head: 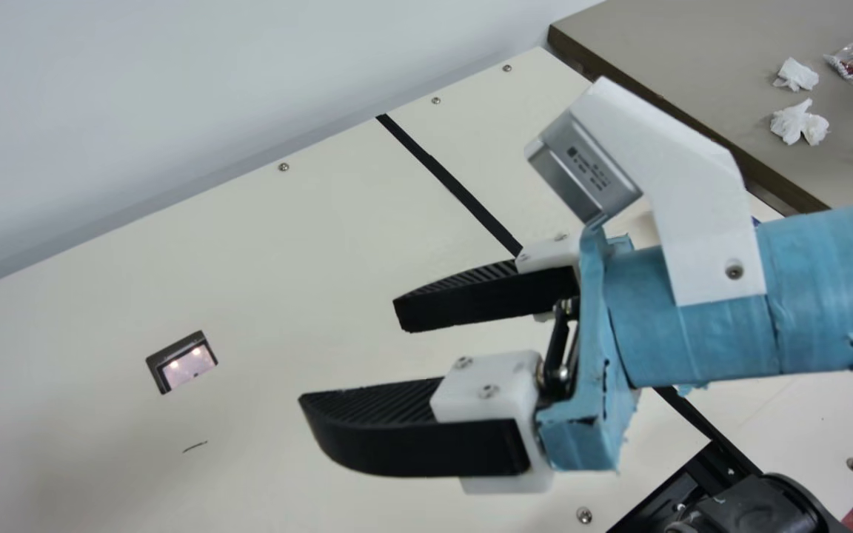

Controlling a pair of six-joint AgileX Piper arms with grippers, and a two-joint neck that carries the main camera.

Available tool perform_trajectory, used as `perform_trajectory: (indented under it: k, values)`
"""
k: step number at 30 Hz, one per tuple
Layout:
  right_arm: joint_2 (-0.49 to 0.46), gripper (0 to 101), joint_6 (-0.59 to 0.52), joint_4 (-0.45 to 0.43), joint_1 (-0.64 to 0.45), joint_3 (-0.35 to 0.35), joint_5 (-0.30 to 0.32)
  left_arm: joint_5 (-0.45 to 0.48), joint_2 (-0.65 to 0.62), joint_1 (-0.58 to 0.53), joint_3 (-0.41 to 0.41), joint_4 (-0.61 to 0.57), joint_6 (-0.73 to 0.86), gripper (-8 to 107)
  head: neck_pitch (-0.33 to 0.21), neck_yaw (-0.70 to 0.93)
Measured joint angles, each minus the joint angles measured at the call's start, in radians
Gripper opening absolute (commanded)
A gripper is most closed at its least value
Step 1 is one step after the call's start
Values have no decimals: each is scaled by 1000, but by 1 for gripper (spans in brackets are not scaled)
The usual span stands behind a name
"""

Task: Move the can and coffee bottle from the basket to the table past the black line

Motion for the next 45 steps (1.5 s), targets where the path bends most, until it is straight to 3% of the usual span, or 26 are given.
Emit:
perform_trajectory:
  k: [17,27,37,45]
  values:
    - [-2,101,4,5,-6,1,0,-24,33,51,-21,30,-28,90,5,0]
    - [-2,101,4,5,-6,1,0,-65,139,194,-131,42,-43,90,0,0]
    - [-2,101,4,5,-6,1,0,-56,302,352,-297,-38,76,90,0,0]
    - [-2,101,4,5,-6,1,0,-56,313,361,-309,-46,91,90,0,0]
